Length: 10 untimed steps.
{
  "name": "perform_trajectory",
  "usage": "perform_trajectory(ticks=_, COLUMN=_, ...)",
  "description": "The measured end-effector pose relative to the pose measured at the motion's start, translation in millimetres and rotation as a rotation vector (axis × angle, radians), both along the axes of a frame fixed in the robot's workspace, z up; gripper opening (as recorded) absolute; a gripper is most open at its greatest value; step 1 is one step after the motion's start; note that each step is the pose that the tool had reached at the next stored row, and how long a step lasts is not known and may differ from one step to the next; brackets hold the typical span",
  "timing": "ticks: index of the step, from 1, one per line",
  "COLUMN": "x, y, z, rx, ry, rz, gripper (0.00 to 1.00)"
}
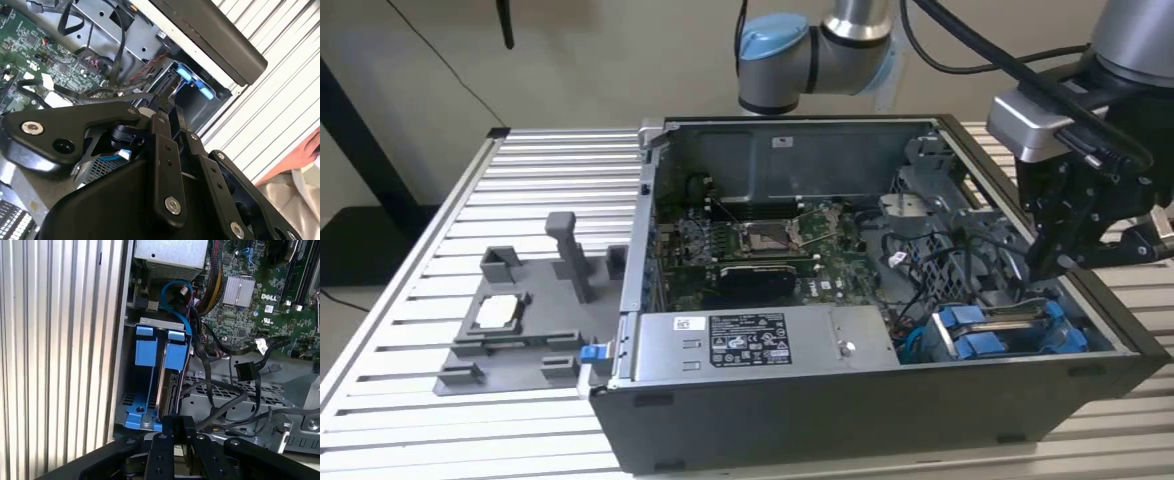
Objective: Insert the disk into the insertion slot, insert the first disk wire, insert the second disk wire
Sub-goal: 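Insert the first disk wire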
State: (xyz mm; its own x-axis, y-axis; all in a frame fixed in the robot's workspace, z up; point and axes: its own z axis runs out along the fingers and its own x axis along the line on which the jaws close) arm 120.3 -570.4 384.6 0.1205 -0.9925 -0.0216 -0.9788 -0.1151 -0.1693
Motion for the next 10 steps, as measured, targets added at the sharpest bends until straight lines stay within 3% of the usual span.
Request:
perform_trajectory(ticks=4, x=0.0, y=0.0, z=-3.3, rx=0.0062, ry=0.0, rz=-0.06, gripper=0.19)
perform_trajectory(ticks=6, x=0.0, y=-0.1, z=-4.4, rx=0.0078, ry=0.0011, rz=-0.072, gripper=0.19)
perform_trajectory(ticks=7, x=0.2, y=-0.1, z=-5.0, rx=0.0081, ry=0.0036, rz=-0.074, gripper=0.19)
perform_trajectory(ticks=10, x=1.9, y=-0.2, z=-6.3, rx=0.0079, ry=0.0214, rz=-0.075, gripper=0.19)
